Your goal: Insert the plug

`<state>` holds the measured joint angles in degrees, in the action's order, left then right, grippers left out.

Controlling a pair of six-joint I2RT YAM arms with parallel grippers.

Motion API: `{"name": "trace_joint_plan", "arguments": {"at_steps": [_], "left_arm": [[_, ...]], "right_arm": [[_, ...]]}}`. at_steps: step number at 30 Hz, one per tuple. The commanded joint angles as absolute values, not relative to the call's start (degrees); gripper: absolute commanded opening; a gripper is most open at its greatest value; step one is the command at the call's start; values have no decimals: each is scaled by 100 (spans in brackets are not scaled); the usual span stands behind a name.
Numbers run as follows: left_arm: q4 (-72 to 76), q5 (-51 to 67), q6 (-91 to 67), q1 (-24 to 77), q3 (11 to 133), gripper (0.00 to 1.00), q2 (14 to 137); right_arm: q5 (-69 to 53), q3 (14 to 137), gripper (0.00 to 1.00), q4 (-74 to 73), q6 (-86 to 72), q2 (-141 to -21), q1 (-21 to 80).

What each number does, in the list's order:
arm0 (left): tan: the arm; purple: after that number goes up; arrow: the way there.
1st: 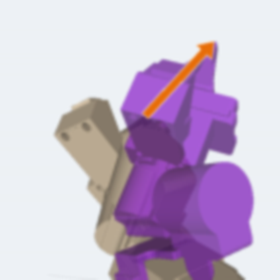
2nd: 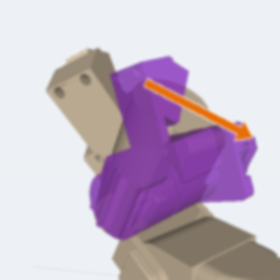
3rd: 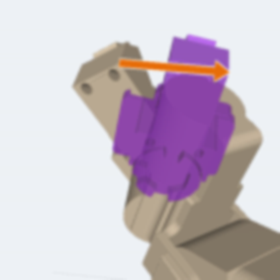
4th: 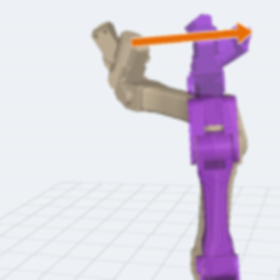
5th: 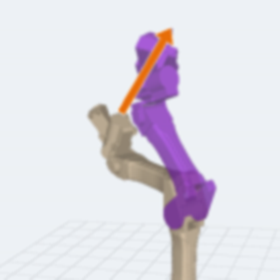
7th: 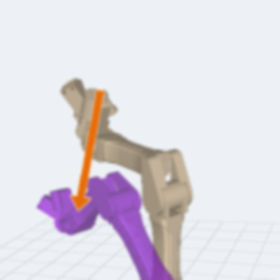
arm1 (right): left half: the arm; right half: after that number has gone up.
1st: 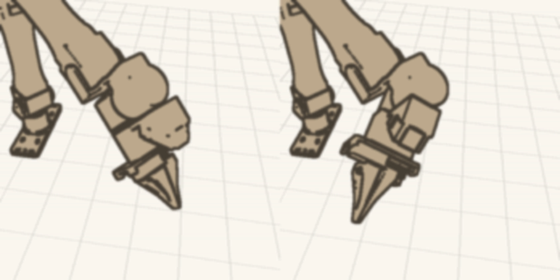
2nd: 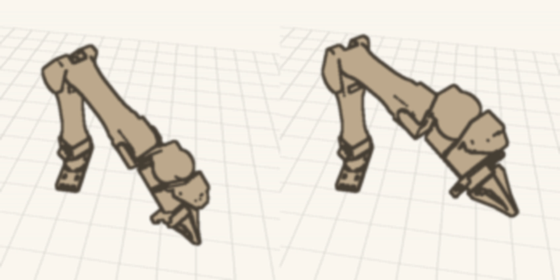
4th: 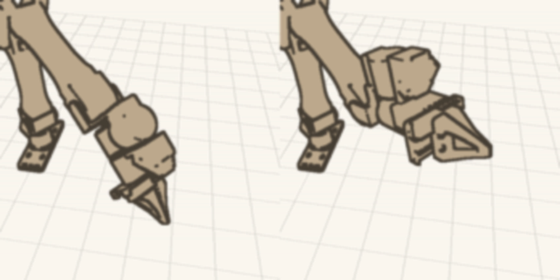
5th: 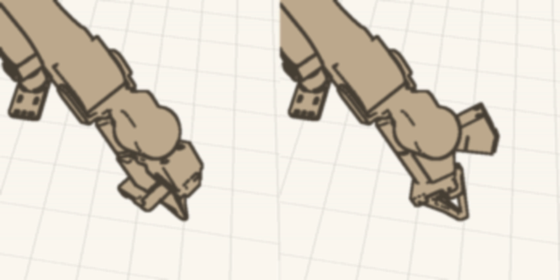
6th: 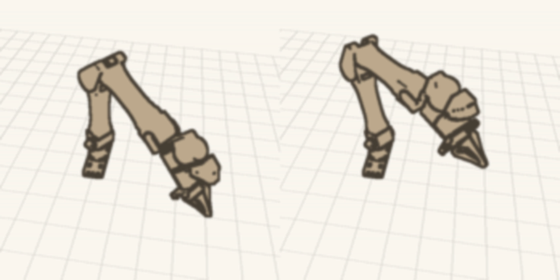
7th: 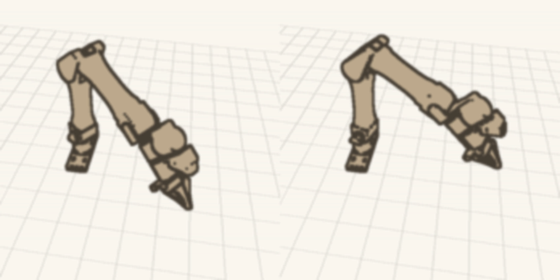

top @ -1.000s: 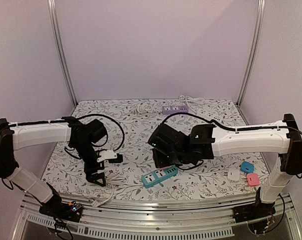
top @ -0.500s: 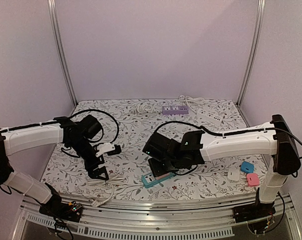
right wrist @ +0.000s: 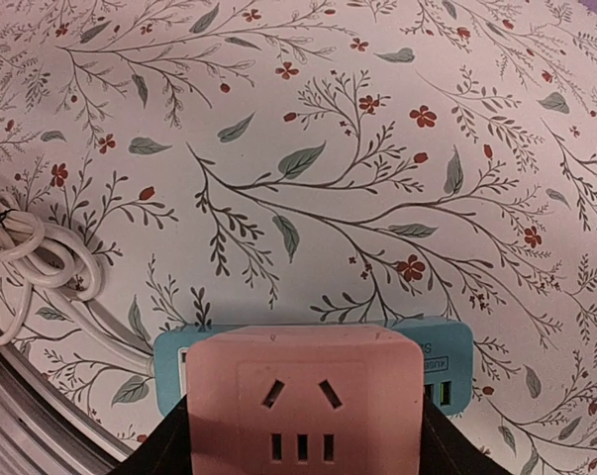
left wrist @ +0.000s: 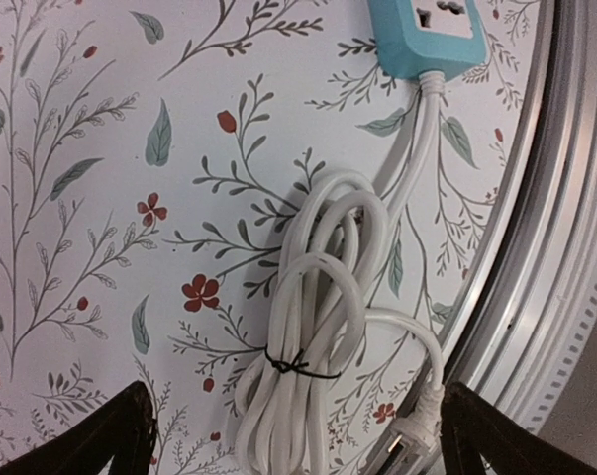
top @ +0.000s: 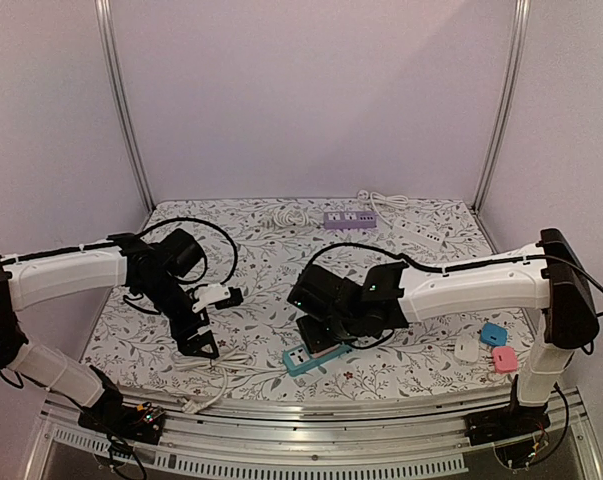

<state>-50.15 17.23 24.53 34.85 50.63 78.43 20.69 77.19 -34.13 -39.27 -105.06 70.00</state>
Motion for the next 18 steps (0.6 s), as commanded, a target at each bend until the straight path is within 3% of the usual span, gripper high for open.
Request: {"name": "trace_joint_plan", "arguments": {"at_steps": [1, 18], "left_arm": [[-4928, 1709, 2416, 3419, 5102, 99, 7908], [-4934, 1661, 2435, 3419, 5160, 99, 7915]], "right_arm": [[2047, 7580, 0, -3182, -3859, -10632, 6947], [1847, 7540, 0, -4146, -3866, -10819, 6949]]}}
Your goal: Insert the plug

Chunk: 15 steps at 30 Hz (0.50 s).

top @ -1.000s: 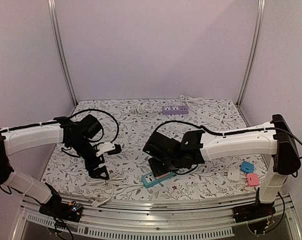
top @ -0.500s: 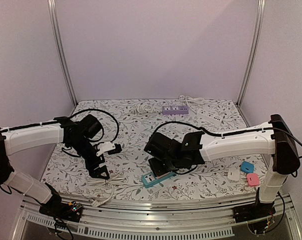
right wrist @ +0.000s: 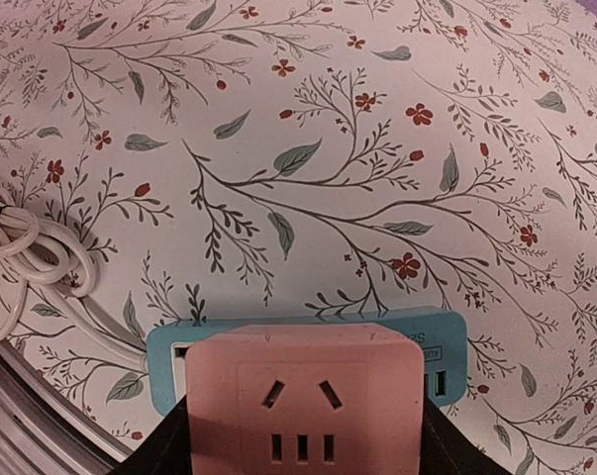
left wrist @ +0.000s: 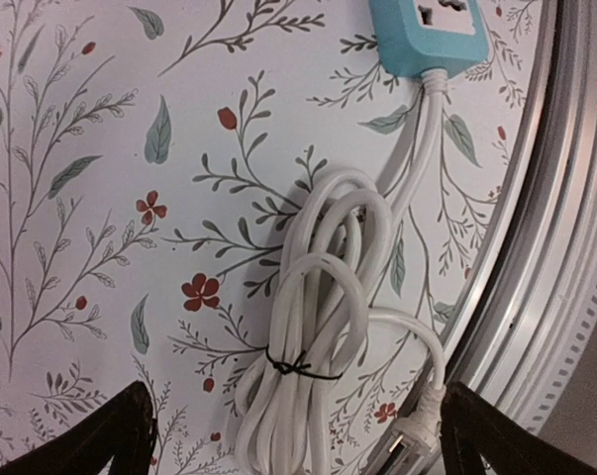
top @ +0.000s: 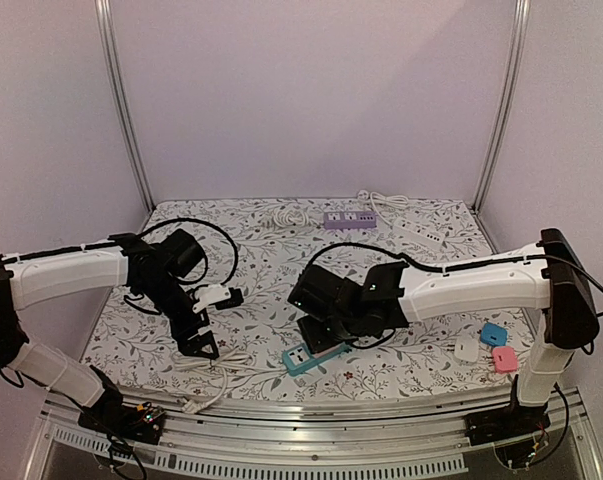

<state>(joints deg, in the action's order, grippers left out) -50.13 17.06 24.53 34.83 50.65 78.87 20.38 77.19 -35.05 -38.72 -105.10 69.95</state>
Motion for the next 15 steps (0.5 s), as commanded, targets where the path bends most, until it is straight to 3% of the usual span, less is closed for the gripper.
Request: {"name": "trace_joint_plan", "arguments": {"at_steps": [1, 15], "left_arm": [[-4935, 1661, 2442, 3419, 5159, 100, 7914], [-4931, 1631, 2466, 3402, 5156, 99, 7897]], "right_arm": [[1877, 7477, 0, -4105, -3858, -10887, 6944], [1672, 7263, 0, -3665, -3730, -11048, 6943]]}}
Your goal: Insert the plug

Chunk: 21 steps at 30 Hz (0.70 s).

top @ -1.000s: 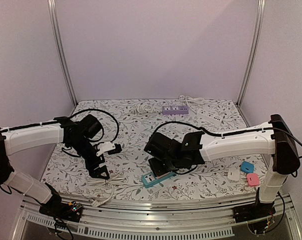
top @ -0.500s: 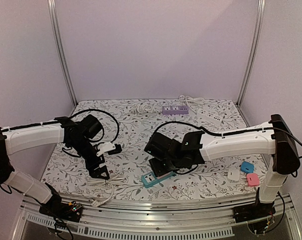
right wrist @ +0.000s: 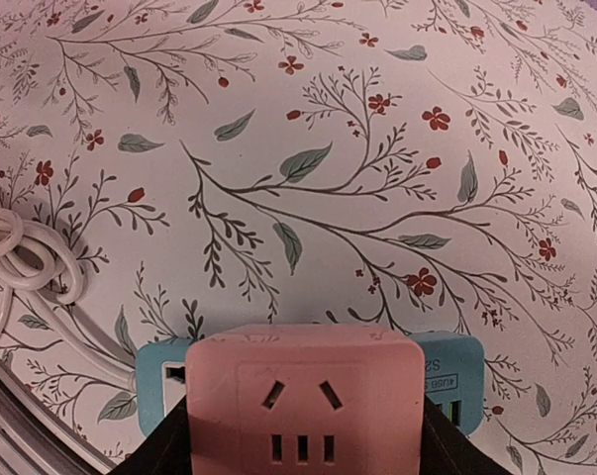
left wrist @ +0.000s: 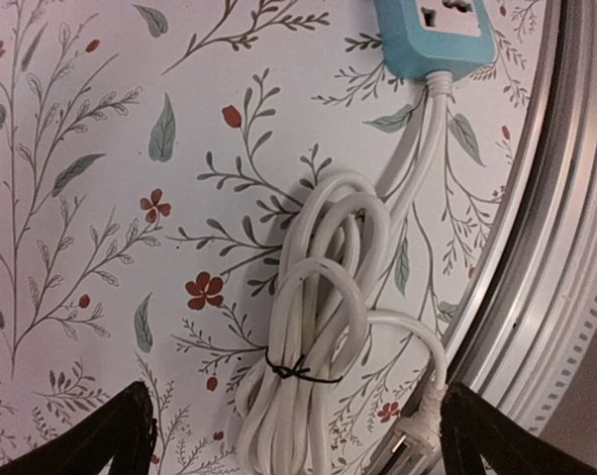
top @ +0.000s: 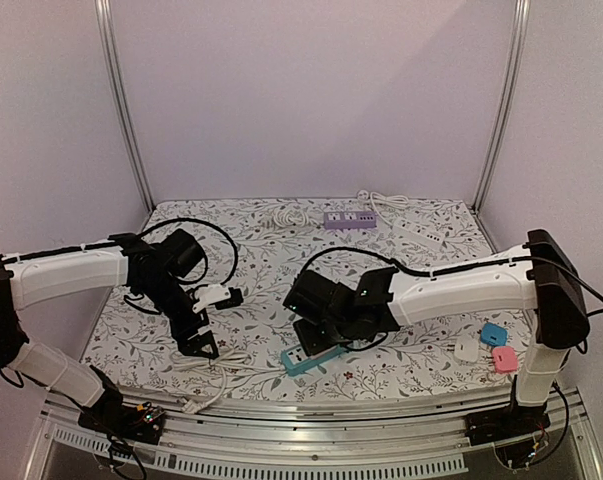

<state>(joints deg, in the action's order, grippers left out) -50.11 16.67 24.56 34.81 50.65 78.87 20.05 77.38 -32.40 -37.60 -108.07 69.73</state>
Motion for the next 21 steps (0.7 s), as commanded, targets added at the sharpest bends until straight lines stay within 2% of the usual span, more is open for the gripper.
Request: {"name": "trace_joint_plan", "arguments": {"at_steps": [1, 6, 15, 21], "left_arm": [[-4927, 1634, 2469, 3401, 5149, 99, 7893], [-4905, 1617, 2487, 3393, 5158, 99, 7910], [-4922, 1512, 2505, 3375, 5177, 100, 7962], [-4936, 1460, 2505, 3375, 5251, 100, 8025]], "right_arm": [[1681, 7185, 0, -3666, -3769, -11010, 6941], [1807, 6827, 0, -3678, -3971, -10989, 6945], [1868, 6381, 0, -4181, -4466, -11695, 7067], [2055, 6642, 0, -4461, -4541, -11936, 7091]]}}
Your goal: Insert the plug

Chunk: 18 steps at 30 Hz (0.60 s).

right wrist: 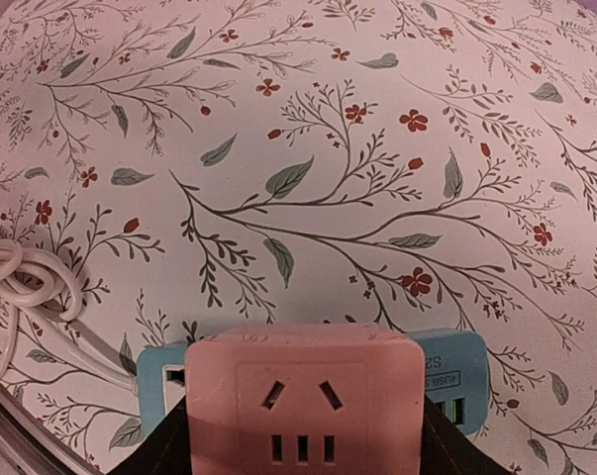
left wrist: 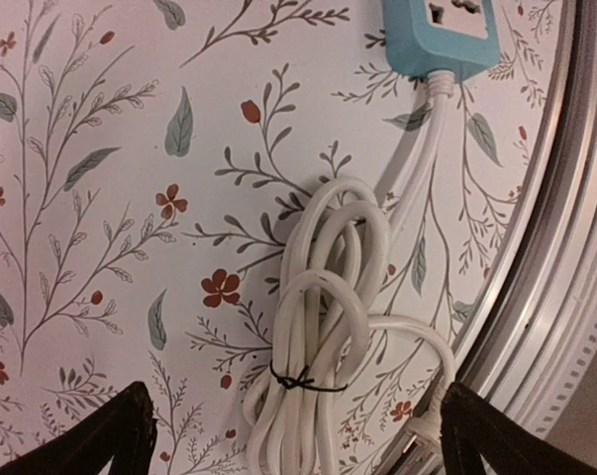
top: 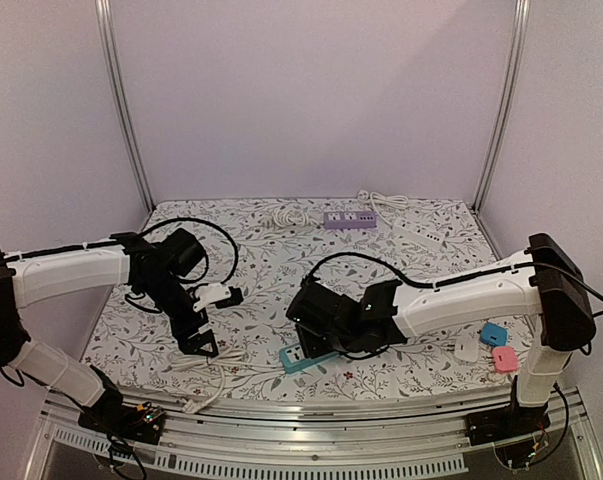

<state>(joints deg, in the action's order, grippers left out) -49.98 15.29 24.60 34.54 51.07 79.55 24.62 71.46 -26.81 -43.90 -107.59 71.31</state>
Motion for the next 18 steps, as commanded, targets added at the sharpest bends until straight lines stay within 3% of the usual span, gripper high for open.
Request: {"name": "trace_joint_plan", "arguments": {"at_steps": [1, 2, 4, 10, 18], "left_arm": [[-4941, 1455, 2509, 3375, 5263, 100, 8024], [-4941, 1446, 2505, 3375, 5264, 100, 8024], [-4960, 1420, 2513, 3379, 5273, 100, 8019], [-4987, 1381, 2514, 3375, 5299, 99, 8000], [-5006, 1356, 2539, 3366, 5326, 100, 7952]], "right_arm": [[2122, 6731, 0, -4538, -4510, -11930, 7085], [2181, 6831, 3, -4596, -4485, -11914, 7086], [2292, 7072, 20, -4729, -4429, -11828, 7081], [2494, 7936, 96, -5079, -4189, -11426, 7080], [2404, 9270, 99, -5225, -3183, -10748, 6950]]}}
